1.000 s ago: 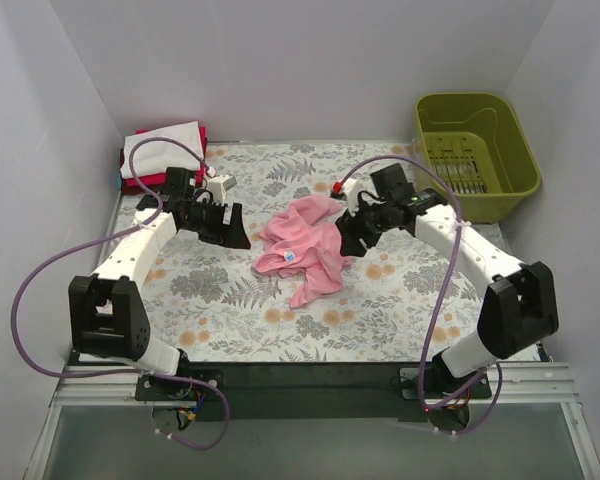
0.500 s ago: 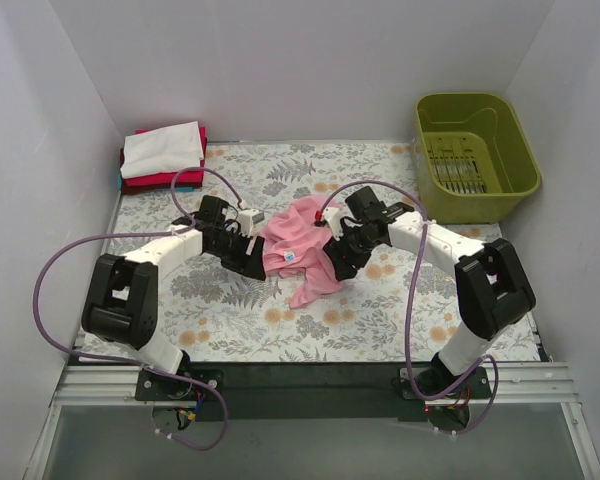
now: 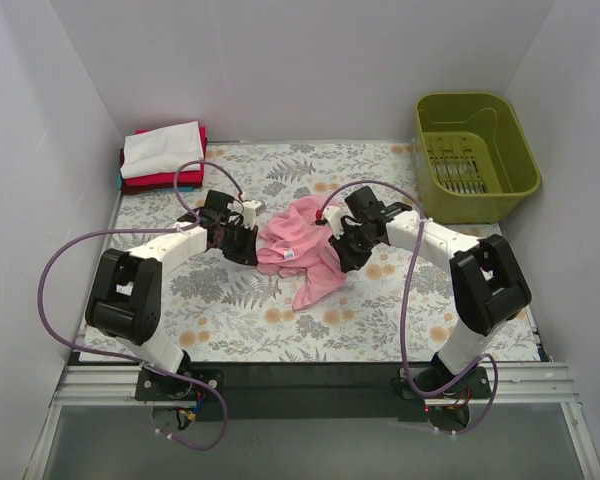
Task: Fold and stack the t-shirts
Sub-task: Flatten the tshirt out
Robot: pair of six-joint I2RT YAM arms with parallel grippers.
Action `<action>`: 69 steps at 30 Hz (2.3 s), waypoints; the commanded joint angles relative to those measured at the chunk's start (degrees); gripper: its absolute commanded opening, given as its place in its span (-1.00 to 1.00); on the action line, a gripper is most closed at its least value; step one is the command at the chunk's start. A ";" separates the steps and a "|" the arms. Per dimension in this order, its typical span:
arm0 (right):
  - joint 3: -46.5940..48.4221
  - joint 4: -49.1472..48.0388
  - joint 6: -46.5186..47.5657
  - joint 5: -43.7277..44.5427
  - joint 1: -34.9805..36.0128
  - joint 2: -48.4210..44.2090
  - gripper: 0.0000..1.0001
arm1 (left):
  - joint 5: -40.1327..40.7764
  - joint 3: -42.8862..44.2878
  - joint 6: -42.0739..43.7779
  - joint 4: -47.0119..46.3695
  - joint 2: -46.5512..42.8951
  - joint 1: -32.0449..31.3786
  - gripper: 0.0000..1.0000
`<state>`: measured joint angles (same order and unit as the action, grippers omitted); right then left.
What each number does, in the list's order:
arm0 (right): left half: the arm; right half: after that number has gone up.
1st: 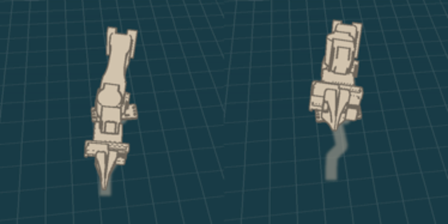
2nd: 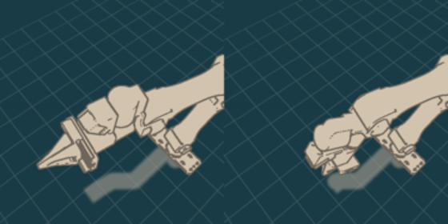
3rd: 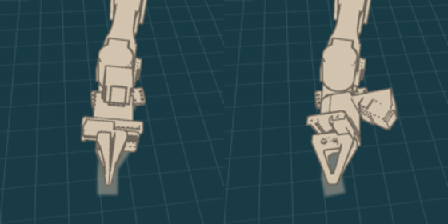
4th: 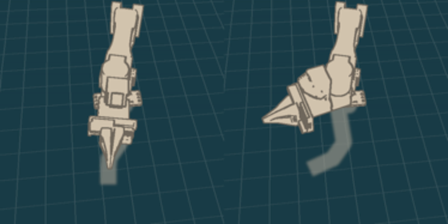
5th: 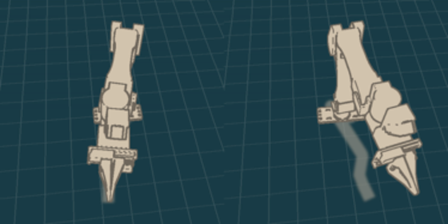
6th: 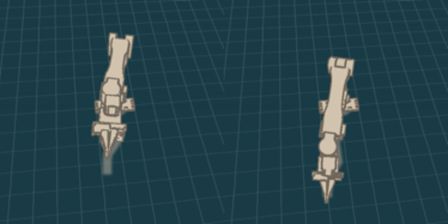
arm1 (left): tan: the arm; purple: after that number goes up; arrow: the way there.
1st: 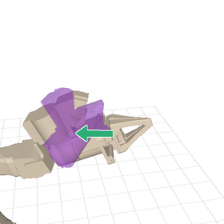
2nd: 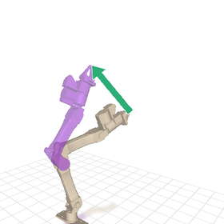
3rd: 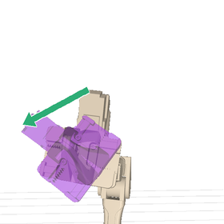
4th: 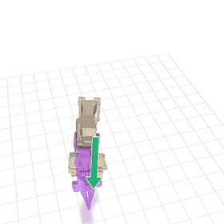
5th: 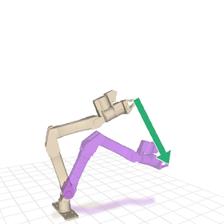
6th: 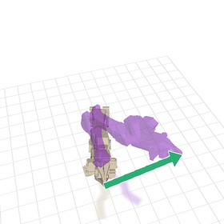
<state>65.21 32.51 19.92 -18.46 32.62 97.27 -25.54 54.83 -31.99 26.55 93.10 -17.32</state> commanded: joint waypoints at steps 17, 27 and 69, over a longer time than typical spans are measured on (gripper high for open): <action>27.93 1.94 10.84 17.22 -10.03 -20.09 -0.97 | -3.80 34.46 7.02 13.79 -13.55 4.58 -1.00; 35.51 -8.59 15.66 30.67 -9.95 -33.11 -0.97 | -27.66 41.94 -5.93 15.75 -22.08 4.31 -1.00; 13.87 8.61 10.23 9.42 -10.52 -6.94 0.32 | -12.96 23.80 14.75 31.45 -0.92 27.97 0.53</action>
<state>78.78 35.53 35.05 -3.55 29.71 85.21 -35.81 73.38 -26.33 56.16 89.34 13.37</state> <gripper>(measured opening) 0.671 0.773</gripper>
